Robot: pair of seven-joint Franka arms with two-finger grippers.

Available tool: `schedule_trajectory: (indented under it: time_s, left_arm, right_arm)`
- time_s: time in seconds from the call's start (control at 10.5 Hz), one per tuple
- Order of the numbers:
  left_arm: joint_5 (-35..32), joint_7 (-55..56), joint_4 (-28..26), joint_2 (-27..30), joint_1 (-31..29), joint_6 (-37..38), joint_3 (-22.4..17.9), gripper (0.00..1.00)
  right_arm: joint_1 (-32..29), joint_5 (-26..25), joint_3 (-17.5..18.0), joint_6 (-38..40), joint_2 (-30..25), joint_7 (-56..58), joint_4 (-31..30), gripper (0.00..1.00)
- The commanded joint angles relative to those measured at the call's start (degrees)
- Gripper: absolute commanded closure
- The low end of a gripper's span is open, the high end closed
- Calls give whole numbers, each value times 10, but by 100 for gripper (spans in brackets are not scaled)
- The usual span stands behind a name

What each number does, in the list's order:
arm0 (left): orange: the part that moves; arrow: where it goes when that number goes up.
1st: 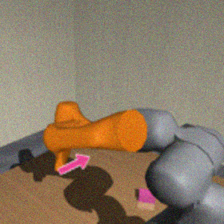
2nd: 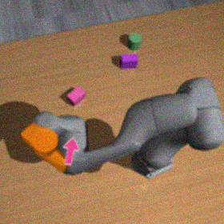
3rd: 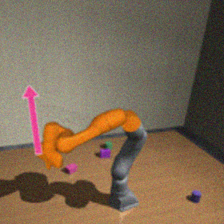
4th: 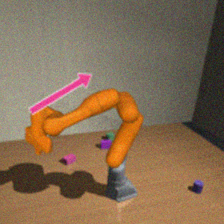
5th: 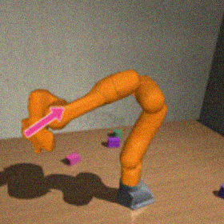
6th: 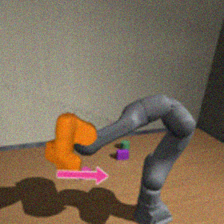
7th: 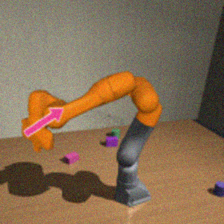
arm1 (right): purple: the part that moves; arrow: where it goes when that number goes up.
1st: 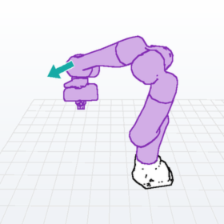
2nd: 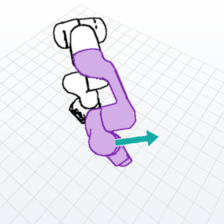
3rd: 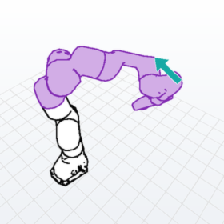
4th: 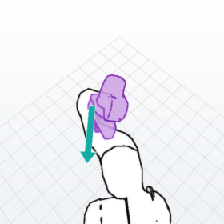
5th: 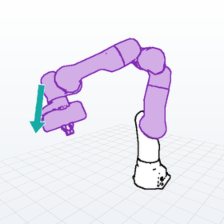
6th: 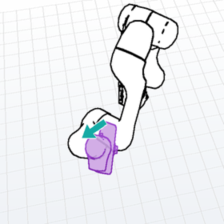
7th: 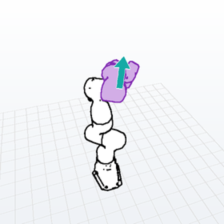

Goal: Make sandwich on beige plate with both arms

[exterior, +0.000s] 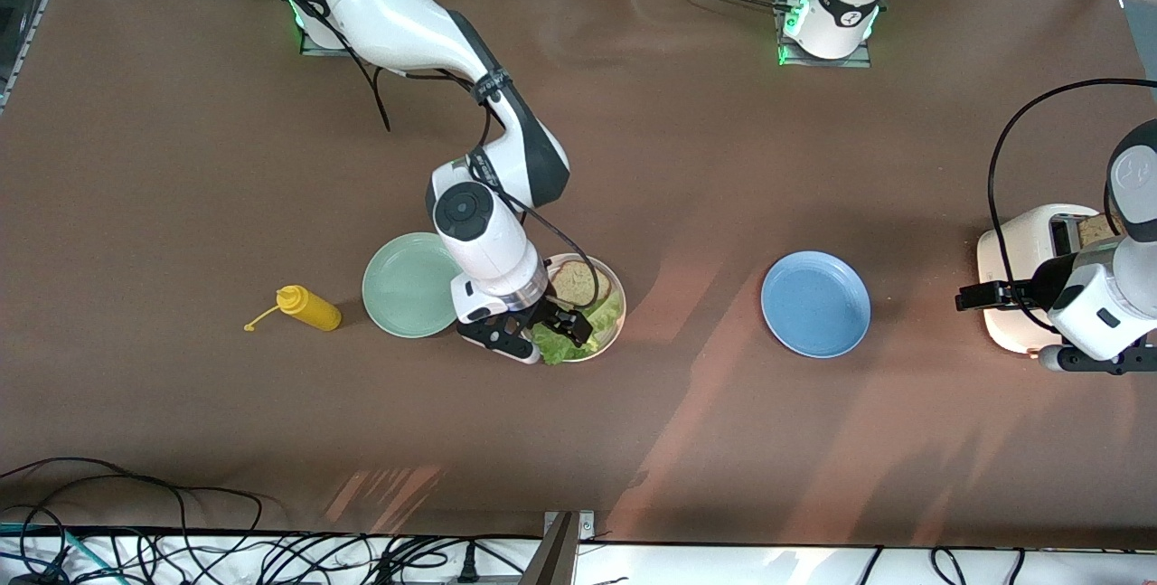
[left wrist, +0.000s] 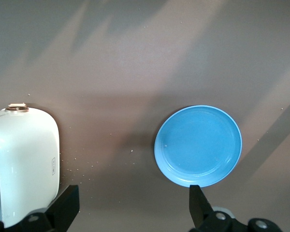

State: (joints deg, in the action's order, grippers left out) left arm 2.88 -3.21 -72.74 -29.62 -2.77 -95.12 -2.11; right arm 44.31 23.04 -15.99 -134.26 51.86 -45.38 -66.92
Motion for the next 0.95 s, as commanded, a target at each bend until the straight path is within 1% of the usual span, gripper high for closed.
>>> schedule_trajectory:
  time_s: [0.0, 0.1, 0.19, 0.38, 0.67, 0.86]
  left_arm:
    - [-17, -12, -9, 9, -2, 4, 3, 0]
    - [-17, -12, -9, 9, -2, 4, 3, 0]
    - [-17, -12, -9, 9, -2, 4, 3, 0]
    - [-17, -13, -9, 9, -3, 4, 2, 0]
    - [-17, -49, -9, 11, -17, 6, 1, 0]
    - [-21, -69, -6, 11, -22, 33, -4, 0]
  right_arm:
    - [-35, -19, 28, -4, -86, 96, -118, 0]
    - [-57, -19, 31, -2, -120, 150, -159, 0]
    - [-87, -19, 46, 9, -153, 198, -194, 0]
    - [-156, -20, 74, 60, -205, 309, -233, 0]
    - [-222, -22, 76, 119, -267, 454, -282, 0]
    - [-263, -23, 76, 148, -304, 556, -315, 0]
